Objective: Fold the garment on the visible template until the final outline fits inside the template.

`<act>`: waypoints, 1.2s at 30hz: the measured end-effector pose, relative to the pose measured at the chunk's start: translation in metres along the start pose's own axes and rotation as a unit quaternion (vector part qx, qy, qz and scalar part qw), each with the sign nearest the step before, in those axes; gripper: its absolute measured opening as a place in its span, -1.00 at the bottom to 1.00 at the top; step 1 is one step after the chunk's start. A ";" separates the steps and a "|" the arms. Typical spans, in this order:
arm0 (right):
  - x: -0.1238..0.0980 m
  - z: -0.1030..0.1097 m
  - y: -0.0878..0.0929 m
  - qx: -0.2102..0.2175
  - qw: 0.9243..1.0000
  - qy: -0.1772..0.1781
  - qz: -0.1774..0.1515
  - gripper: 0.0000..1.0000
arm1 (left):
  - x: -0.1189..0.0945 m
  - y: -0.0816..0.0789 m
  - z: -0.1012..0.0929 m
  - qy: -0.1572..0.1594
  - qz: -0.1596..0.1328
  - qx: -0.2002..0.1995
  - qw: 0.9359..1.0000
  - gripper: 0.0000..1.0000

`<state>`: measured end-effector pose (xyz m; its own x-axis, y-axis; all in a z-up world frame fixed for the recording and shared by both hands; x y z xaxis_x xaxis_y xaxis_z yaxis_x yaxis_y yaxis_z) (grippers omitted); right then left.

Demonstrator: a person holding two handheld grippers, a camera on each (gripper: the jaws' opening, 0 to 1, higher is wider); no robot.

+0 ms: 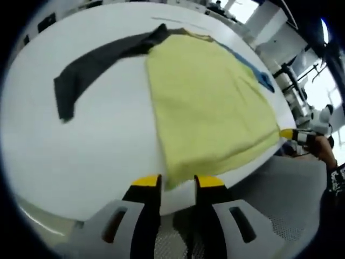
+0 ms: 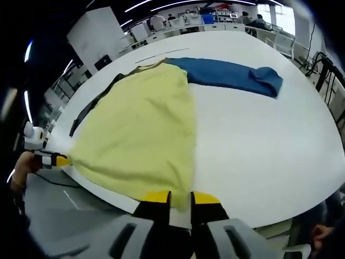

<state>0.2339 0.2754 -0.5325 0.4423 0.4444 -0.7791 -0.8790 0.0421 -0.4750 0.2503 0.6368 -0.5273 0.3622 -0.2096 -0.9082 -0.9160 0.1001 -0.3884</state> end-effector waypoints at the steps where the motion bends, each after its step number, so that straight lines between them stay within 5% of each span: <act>1: 0.000 0.000 0.000 0.007 1.000 -0.002 -0.002 -0.85 | 0.001 -0.001 0.002 -0.003 -0.001 -0.005 1.000 -0.71; 7: -0.001 0.000 0.003 0.022 1.000 -0.004 -0.004 -1.00 | 0.006 0.000 0.005 -0.007 -0.002 -0.023 1.000 -0.99; 12: -0.007 0.004 0.002 0.010 1.000 -0.014 0.004 -1.00 | 0.001 0.004 0.005 -0.013 0.015 -0.049 0.999 -0.99; 21: -0.015 0.004 -0.007 -0.011 1.000 -0.009 0.011 -1.00 | -0.007 0.004 0.003 -0.024 0.036 -0.022 0.999 -0.99; 36: -0.002 -0.001 0.007 -0.009 0.999 -0.005 0.030 -1.00 | 0.004 0.012 0.004 -0.031 0.055 -0.008 0.998 -0.99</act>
Point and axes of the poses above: the point that each gripper's makers call its tool centre point, and the gripper's own axes: x roughly forward along the fingers, z roughly to its left, y roughly out of its underside, the point moved 1 cm from there along -x, roughly backward along the fingers, and after that the axes turned 10 degrees about -y, right-handed, at the moved point
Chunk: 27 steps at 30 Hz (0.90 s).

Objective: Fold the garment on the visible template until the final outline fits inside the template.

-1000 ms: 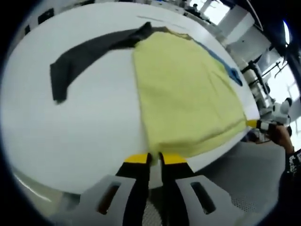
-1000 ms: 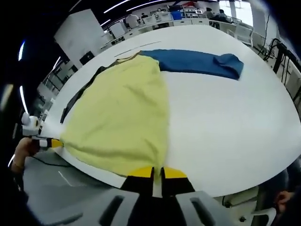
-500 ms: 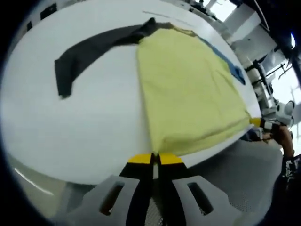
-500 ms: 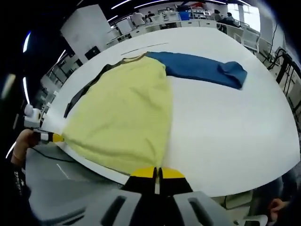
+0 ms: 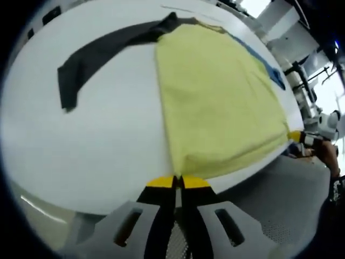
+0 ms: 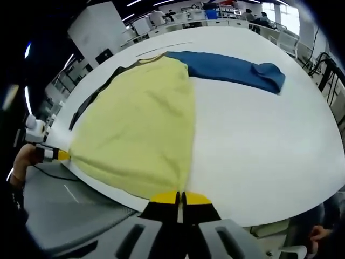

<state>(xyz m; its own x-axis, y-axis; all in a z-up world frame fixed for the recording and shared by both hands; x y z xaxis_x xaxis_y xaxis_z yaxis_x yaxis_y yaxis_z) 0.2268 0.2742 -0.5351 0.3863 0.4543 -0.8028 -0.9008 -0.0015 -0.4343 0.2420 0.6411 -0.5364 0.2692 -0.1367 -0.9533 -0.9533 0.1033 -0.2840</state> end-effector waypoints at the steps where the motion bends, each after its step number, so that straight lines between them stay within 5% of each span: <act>1: 0.000 0.000 0.000 0.000 1.000 0.000 0.000 -1.00 | 0.000 0.000 0.000 0.000 0.000 0.002 1.000 -0.99; 7: -0.001 0.002 -0.001 0.012 1.000 -0.009 -0.001 -0.97 | -0.002 -0.003 0.003 -0.012 -0.008 0.014 1.000 -0.84; 11: -0.006 -0.001 -0.010 0.014 1.000 -0.003 -0.018 -0.67 | -0.009 -0.009 0.007 -0.023 -0.027 0.029 0.999 -0.53; 19: -0.020 -0.005 -0.051 -0.036 0.997 0.007 -0.065 -0.29 | -0.023 -0.026 0.000 -0.007 -0.082 0.019 0.996 -0.10; 27: -0.033 -0.030 -0.104 -0.097 0.989 0.029 -0.106 -0.25 | -0.034 -0.041 -0.004 -0.006 -0.130 0.025 0.991 0.24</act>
Point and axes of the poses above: the point that each gripper's makers call its tool centre point, and the gripper's own axes: x roughly forward along the fingers, z roughly to its left, y roughly out of its underside, the point moved 1 cm from there along -x, roughly backward along the fingers, and after that the axes turned 10 degrees about -y, right-handed, at the moved point
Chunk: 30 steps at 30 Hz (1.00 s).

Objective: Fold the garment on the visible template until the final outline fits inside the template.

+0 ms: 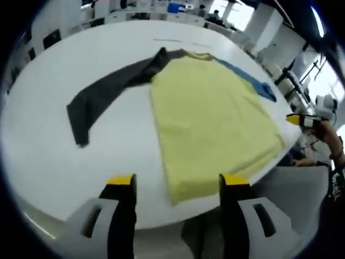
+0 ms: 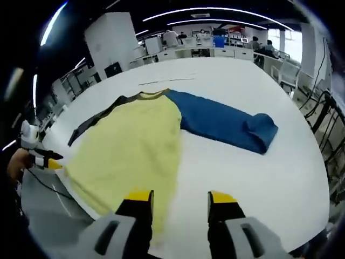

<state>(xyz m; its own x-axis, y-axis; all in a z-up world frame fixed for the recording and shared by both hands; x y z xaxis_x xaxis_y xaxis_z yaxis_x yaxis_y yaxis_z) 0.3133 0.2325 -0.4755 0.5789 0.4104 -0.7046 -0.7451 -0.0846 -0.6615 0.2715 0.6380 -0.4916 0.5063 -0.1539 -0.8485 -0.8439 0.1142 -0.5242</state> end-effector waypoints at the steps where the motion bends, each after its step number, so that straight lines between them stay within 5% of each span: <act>1: 0.000 -0.004 -0.004 -0.005 1.000 0.003 -0.002 -0.25 | -0.001 -0.003 0.000 0.000 -0.009 0.003 1.000 0.29; 4: 0.000 -0.023 -0.025 -0.017 1.000 0.017 -0.019 -0.27 | 0.000 -0.010 -0.001 0.006 -0.034 0.002 0.999 0.54; 16: 0.008 -0.057 -0.072 -0.047 0.997 0.051 -0.044 -0.33 | -0.002 -0.032 -0.002 0.004 -0.102 0.025 0.994 0.97; 27: 0.033 -0.095 -0.089 -0.078 0.993 0.080 -0.030 -0.51 | -0.007 -0.040 -0.001 -0.009 -0.124 0.029 0.992 0.98; 30: 0.043 -0.104 -0.089 -0.056 0.996 0.070 -0.028 -0.51 | -0.008 -0.043 -0.002 -0.009 -0.129 0.033 0.991 0.98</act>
Point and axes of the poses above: the point that each gripper's makers call its tool centre point, and the gripper's own axes: x roughly forward along the fingers, z roughly to its left, y roughly out of its underside, the point moved 1 cm from there along -x, roughly backward along the fingers, and after that the axes turned 10 degrees about -y, right-handed, at the moved point
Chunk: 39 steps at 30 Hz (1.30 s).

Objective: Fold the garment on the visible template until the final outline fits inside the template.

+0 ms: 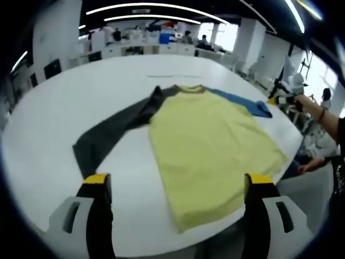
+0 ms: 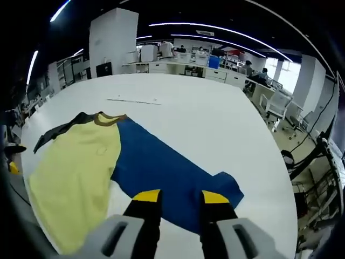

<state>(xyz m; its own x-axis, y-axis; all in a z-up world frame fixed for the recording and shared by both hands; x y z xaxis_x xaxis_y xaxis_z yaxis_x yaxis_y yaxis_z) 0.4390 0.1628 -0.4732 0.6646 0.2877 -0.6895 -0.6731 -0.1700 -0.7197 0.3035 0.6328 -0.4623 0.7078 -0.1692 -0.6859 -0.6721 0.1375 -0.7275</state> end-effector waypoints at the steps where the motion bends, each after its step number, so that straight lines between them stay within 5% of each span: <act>1: 0.002 -0.002 0.000 -0.002 1.000 0.004 0.003 -0.51 | 0.000 0.000 0.001 -0.001 -0.001 0.001 1.000 0.98; 12: 0.032 -0.025 0.011 0.000 1.000 0.010 0.025 -0.65 | 0.004 -0.009 0.003 -0.001 -0.021 0.001 1.000 0.98; 20: 0.041 -0.032 0.018 0.015 0.999 0.016 0.044 -0.72 | 0.008 -0.006 0.005 0.001 -0.008 0.007 1.000 0.88; 25: 0.045 -0.034 0.026 0.025 0.998 0.008 0.059 -0.95 | 0.009 -0.006 0.005 0.003 -0.006 0.002 1.000 0.83; 32: 0.040 -0.037 0.024 0.029 0.998 0.012 0.050 -1.00 | 0.008 -0.006 0.003 0.007 -0.010 -0.003 1.000 0.80; 39: 0.016 -0.054 0.017 0.035 0.998 0.056 0.021 -1.00 | 0.005 -0.015 0.002 0.003 -0.028 0.001 1.000 0.78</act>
<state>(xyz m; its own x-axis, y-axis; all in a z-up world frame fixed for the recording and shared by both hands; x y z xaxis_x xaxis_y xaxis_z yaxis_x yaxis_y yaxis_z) 0.4554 0.1136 -0.5009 0.6651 0.1742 -0.7261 -0.7192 -0.1119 -0.6857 0.3173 0.6315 -0.4551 0.7433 -0.1827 -0.6435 -0.6307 0.1288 -0.7652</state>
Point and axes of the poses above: the point that each gripper's makers call its tool centre point, and the gripper's own axes: x roughly forward along the fingers, z roughly to its left, y roughly out of its underside, the point moved 1 cm from there along -x, roughly backward along the fingers, and after that the axes turned 10 degrees about -y, right-handed, at the moved point
